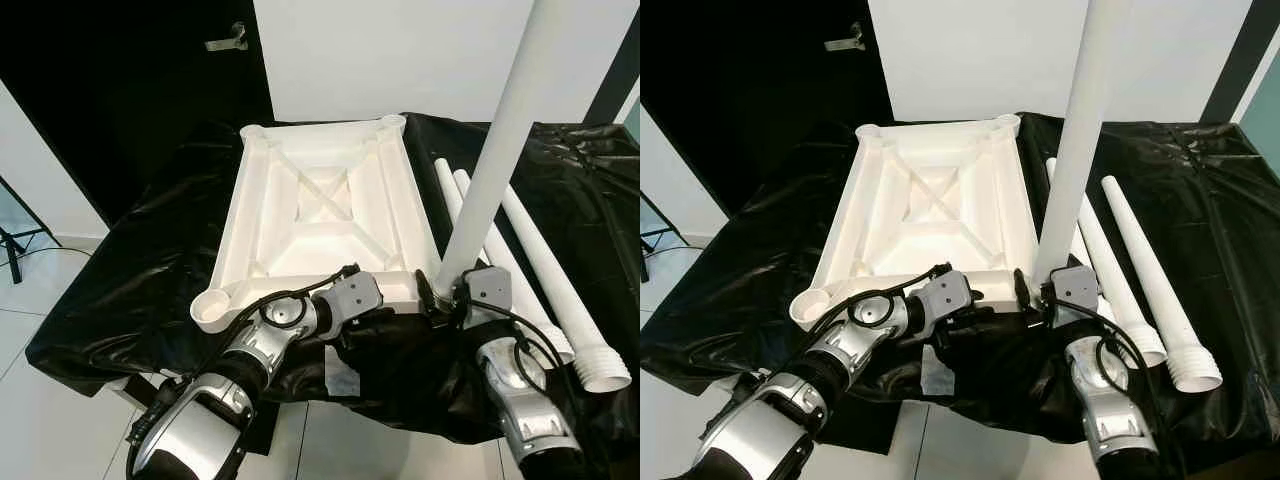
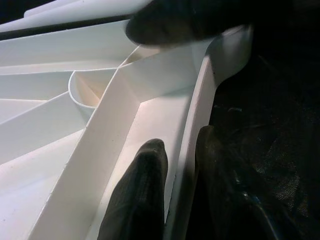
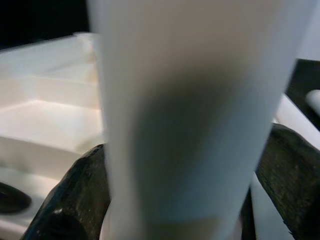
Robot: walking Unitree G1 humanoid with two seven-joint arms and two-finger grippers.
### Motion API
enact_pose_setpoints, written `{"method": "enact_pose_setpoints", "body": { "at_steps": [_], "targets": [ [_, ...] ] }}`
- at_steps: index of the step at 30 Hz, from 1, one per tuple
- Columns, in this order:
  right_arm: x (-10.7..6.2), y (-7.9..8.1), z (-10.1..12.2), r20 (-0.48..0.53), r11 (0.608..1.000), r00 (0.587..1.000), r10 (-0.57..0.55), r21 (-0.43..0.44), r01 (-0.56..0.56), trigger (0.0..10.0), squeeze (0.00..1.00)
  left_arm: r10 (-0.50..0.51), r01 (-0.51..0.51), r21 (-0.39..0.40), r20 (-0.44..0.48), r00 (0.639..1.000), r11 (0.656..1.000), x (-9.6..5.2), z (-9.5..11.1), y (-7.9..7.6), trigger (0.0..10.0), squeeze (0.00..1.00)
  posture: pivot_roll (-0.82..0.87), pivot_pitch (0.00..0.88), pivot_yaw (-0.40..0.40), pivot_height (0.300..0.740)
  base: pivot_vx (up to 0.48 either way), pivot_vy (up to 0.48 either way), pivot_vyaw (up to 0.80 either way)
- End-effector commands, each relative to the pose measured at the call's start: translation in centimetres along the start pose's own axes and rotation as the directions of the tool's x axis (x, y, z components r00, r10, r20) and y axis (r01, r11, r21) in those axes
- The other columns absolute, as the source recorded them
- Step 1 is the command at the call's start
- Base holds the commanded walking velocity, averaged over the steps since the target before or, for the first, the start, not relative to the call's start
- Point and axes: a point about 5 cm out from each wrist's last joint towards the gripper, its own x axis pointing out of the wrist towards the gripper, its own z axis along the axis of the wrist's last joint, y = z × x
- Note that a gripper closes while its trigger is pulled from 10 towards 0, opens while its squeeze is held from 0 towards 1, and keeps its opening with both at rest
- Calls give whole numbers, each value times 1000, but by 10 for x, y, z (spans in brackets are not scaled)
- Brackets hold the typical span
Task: Building children table
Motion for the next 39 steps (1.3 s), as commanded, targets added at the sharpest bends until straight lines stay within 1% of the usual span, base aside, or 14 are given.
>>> {"method": "enact_pose_setpoints", "body": {
  "at_steps": [1,2,3,7,18,20,21,22,23,24,27,37,38,39],
  "targets": [
    [5,-1,4,9,996,997,81,45,-81,10000,0,-204,186,-119,-165,965,975,-2,-41,-36,10000,0,-60,0,43,740,0,0,0],
    [7,-1,5,10,991,992,126,53,-126,10000,0,-205,187,-119,-165,965,975,-2,-41,-36,10000,0,-60,0,45,740,0,0,0],
    [5,3,5,8,977,980,200,76,-200,0,0,-205,187,-119,-165,965,975,-2,-41,-36,10000,0,-59,0,44,740,0,0,0],
    [1,11,3,-7,950,953,302,89,-300,0,0,-203,185,-119,-165,965,976,-2,-41,-36,10000,0,-56,0,42,740,0,0,0],
    [1,12,-7,-38,933,941,336,153,-327,0,0,-199,180,-122,-168,965,976,-4,-43,-36,10000,0,-49,0,39,740,0,0,0],
    [-1,17,-10,-31,984,990,136,123,-132,0,0,-203,184,-119,-172,964,976,-4,-43,-36,10000,0,-55,0,44,740,0,0,0],
    [-1,17,-10,-31,984,990,136,123,-132,0,0,-203,184,-119,-172,964,976,-4,-43,-36,10000,0,-55,0,44,740,0,0,0],
    [-2,15,-9,-20,995,999,50,90,-48,0,0,-204,185,-118,-172,964,976,-4,-43,-36,10000,0,-55,0,44,740,0,0,0],
    [-4,14,-11,-42,995,997,-70,62,73,0,0,-204,185,-116,-172,964,976,-4,-42,-36,10000,0,-51,0,40,740,0,0,0],
    [-4,14,-11,-42,995,997,-70,62,73,0,0,-204,185,-116,-172,964,976,-4,-42,-36,10000,0,-51,0,40,740,0,0,0],
    [-12,19,-19,-118,960,955,-270,44,277,0,0,-201,184,-114,-167,965,976,-3,-40,-34,10000,0,-47,0,43,740,0,0,0],
    [-18,30,-26,-157,927,919,-361,49,373,0,0,-211,192,-119,-174,962,974,-5,-44,-37,10000,0,-46,0,51,740,0,0,0],
    [-17,31,-25,-152,935,928,-340,54,351,2353,0,-209,190,-116,-174,962,975,-5,-44,-37,10000,0,-45,0,53,740,0,0,0],
    [-17,31,-25,-152,935,928,-340,54,351,2353,0,-209,190,-116,-174,962,975,-5,-44,-37,10000,0,-45,0,53,740,0,0,0]
  ]
}}
